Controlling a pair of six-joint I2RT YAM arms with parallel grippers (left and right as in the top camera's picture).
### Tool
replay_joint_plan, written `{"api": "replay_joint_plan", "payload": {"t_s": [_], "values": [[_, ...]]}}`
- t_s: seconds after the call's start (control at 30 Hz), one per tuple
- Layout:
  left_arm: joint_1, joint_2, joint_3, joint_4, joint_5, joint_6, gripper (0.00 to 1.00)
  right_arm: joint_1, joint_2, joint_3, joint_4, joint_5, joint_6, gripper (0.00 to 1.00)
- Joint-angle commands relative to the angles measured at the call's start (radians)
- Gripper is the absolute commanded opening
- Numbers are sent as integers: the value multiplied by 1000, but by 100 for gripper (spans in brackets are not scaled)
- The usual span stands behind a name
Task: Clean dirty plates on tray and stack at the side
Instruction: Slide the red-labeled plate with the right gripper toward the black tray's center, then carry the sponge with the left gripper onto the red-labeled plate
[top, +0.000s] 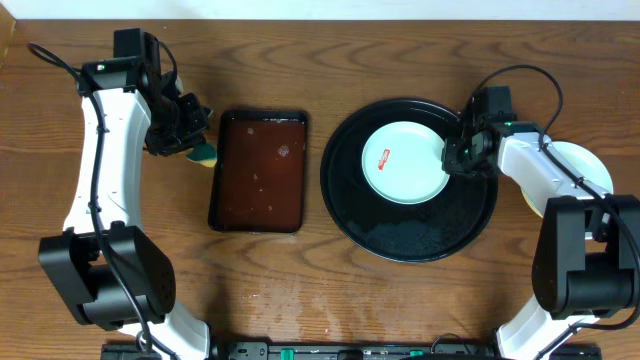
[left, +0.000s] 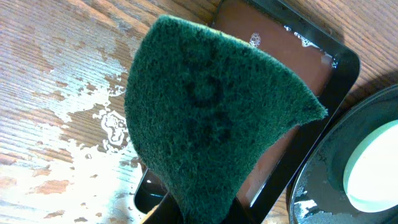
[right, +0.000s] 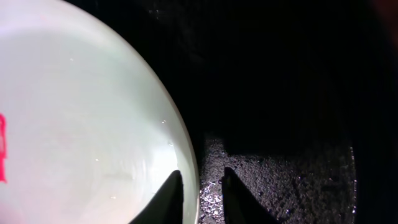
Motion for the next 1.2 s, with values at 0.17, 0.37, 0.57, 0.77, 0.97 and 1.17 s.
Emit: {"api": "replay_joint_plan", "payload": {"t_s": [0.17, 0.37, 0.57, 0.77, 0.97, 1.17], "values": [[-2, 2, -6, 2, -13, -6, 8, 6, 10, -27, 26, -18, -6, 1], [-21, 2, -6, 36, -13, -32, 8, 6, 10, -27, 32, -50, -6, 1], [-120, 2, -6, 120, -14, -32, 8, 6, 10, -27, 32, -50, -6, 1], [-273, 2, -6, 226, -14, -36, 8, 6, 10, -27, 31, -50, -6, 1], [-428, 14, -8, 317, -14, -74, 8, 6, 10, -27, 29, -50, -6, 1], [-574, 72, -8, 369, -21, -100, 8, 6, 10, -27, 28, -50, -6, 1]]}}
